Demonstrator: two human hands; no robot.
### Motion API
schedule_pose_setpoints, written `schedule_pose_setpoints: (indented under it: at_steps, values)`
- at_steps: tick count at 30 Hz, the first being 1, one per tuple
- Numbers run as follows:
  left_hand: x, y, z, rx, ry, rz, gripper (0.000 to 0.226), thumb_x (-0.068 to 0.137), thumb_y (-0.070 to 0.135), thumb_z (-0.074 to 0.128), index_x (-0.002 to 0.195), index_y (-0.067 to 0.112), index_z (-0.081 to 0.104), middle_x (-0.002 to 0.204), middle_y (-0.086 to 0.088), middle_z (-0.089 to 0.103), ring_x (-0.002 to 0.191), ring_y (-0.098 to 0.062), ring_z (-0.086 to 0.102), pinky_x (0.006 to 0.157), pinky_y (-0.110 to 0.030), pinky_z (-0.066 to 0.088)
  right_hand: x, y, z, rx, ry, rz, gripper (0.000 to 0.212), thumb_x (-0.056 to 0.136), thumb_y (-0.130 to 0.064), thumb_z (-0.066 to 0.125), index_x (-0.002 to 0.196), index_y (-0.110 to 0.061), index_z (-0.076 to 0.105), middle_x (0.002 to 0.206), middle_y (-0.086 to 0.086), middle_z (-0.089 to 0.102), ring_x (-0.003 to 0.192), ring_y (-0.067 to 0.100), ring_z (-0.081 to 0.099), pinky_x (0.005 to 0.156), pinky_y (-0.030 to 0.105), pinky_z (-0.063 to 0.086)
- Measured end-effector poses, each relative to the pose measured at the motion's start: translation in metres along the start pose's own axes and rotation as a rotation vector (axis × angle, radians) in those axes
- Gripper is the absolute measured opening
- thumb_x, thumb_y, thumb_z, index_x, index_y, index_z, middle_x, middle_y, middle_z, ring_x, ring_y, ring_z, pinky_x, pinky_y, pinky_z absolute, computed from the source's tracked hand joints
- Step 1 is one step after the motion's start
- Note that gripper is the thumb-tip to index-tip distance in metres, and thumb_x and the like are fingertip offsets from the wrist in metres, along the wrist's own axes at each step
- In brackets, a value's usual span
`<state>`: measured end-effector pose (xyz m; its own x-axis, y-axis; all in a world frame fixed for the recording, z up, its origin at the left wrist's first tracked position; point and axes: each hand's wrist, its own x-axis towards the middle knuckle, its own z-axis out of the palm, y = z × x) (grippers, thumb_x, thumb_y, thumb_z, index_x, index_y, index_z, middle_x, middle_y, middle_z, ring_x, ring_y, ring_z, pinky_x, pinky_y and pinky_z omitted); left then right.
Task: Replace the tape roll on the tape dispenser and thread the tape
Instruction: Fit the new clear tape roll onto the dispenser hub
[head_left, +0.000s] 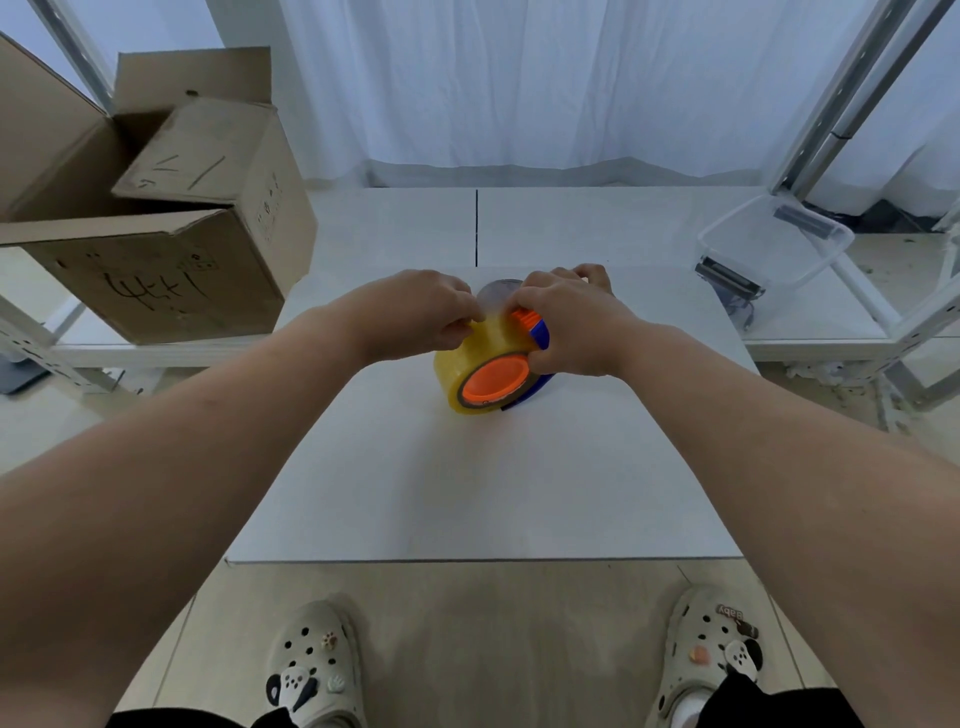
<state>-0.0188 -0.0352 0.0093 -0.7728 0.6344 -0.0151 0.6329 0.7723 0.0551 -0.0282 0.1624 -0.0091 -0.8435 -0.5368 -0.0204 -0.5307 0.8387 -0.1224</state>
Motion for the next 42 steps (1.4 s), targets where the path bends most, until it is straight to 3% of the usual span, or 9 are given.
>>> schedule_pose_setpoints:
  at_steps: [5, 10, 17, 20, 24, 28, 32, 35, 42]
  values:
    - [0.002, 0.001, 0.001, 0.145, -0.01, 0.035, 0.029, 0.097, 0.021, 0.039, 0.109, 0.006, 0.061, 0.1, -0.011, 0.064, 0.084, -0.026, 0.06, 0.075, -0.037, 0.048, 0.001, -0.002, -0.001, -0.016, 0.0, -0.009, 0.057, 0.074, -0.031, 0.068, 0.128, -0.027, 0.051, 0.125, -0.002, 0.052, 0.121, 0.019, 0.045, 0.107, 0.041, 0.016]
    - [0.003, 0.006, 0.005, 0.195, 0.077, 0.057, 0.022, 0.096, 0.015, 0.04, 0.094, 0.002, 0.058, 0.084, -0.012, 0.06, 0.064, -0.024, 0.048, 0.058, -0.034, 0.036, 0.001, -0.003, 0.0, -0.025, -0.006, -0.003, 0.059, 0.074, -0.032, 0.067, 0.131, -0.028, 0.05, 0.126, -0.002, 0.052, 0.122, 0.019, 0.044, 0.107, 0.041, 0.017]
    - [-0.001, 0.003, 0.014, 0.16, 0.17, 0.075, 0.009, 0.089, 0.005, 0.048, 0.086, 0.001, 0.055, 0.074, -0.013, 0.053, 0.061, -0.022, 0.041, 0.053, -0.033, 0.037, 0.001, -0.006, -0.001, -0.038, 0.004, -0.028, 0.057, 0.075, -0.033, 0.067, 0.129, -0.028, 0.05, 0.126, -0.002, 0.052, 0.121, 0.019, 0.044, 0.107, 0.041, 0.016]
    - [0.0, 0.003, 0.021, 0.07, 0.215, -0.066, 0.012, 0.091, 0.007, 0.044, 0.091, 0.002, 0.055, 0.084, -0.014, 0.057, 0.067, -0.026, 0.051, 0.059, -0.034, 0.04, 0.0, -0.003, 0.0, -0.02, 0.005, -0.021, 0.058, 0.074, -0.033, 0.068, 0.128, -0.027, 0.05, 0.124, -0.002, 0.052, 0.12, 0.019, 0.045, 0.107, 0.041, 0.016]
    - [0.002, -0.002, 0.019, -0.337, 0.133, -0.25, 0.02, 0.092, 0.024, 0.054, 0.103, 0.009, 0.06, 0.097, -0.005, 0.063, 0.086, -0.019, 0.056, 0.075, -0.026, 0.042, -0.004, 0.005, 0.004, 0.044, 0.033, -0.002, 0.057, 0.073, -0.035, 0.069, 0.126, -0.029, 0.048, 0.12, -0.002, 0.055, 0.116, 0.02, 0.047, 0.106, 0.039, 0.017]
    - [0.002, -0.007, 0.022, -0.436, 0.001, -0.285, 0.053, 0.071, 0.047, 0.074, 0.109, 0.014, 0.059, 0.103, -0.002, 0.056, 0.093, -0.016, 0.056, 0.083, -0.03, 0.049, -0.012, 0.01, 0.003, 0.097, 0.029, -0.012, 0.061, 0.075, -0.033, 0.068, 0.129, -0.035, 0.039, 0.118, -0.001, 0.055, 0.111, 0.023, 0.05, 0.103, 0.039, 0.021]
    - [0.007, -0.003, 0.026, -0.488, 0.071, -0.265, 0.052, 0.07, 0.042, 0.077, 0.11, 0.013, 0.06, 0.102, 0.0, 0.056, 0.096, -0.017, 0.056, 0.083, -0.029, 0.049, -0.011, 0.003, 0.003, 0.019, -0.058, -0.08, 0.07, 0.081, -0.029, 0.065, 0.14, -0.036, 0.029, 0.121, 0.0, 0.052, 0.111, 0.023, 0.049, 0.103, 0.04, 0.027]
    - [0.009, -0.001, 0.026, -0.532, 0.08, -0.256, 0.05, 0.07, 0.036, 0.078, 0.112, 0.014, 0.061, 0.102, 0.001, 0.056, 0.098, -0.016, 0.057, 0.084, -0.028, 0.05, -0.011, 0.003, 0.003, 0.089, -0.123, -0.072, 0.077, 0.081, -0.029, 0.067, 0.144, -0.039, 0.024, 0.118, -0.002, 0.047, 0.099, 0.015, 0.043, 0.09, 0.032, 0.036]
    - [0.004, -0.009, 0.026, -0.568, 0.067, -0.26, 0.052, 0.071, 0.035, 0.077, 0.116, 0.014, 0.06, 0.108, 0.0, 0.058, 0.103, -0.015, 0.058, 0.089, -0.034, 0.052, -0.01, 0.008, 0.001, 0.232, -0.082, -0.071, 0.068, 0.077, -0.026, 0.071, 0.135, -0.033, 0.037, 0.126, -0.003, 0.052, 0.099, 0.015, 0.046, 0.083, 0.034, 0.046]
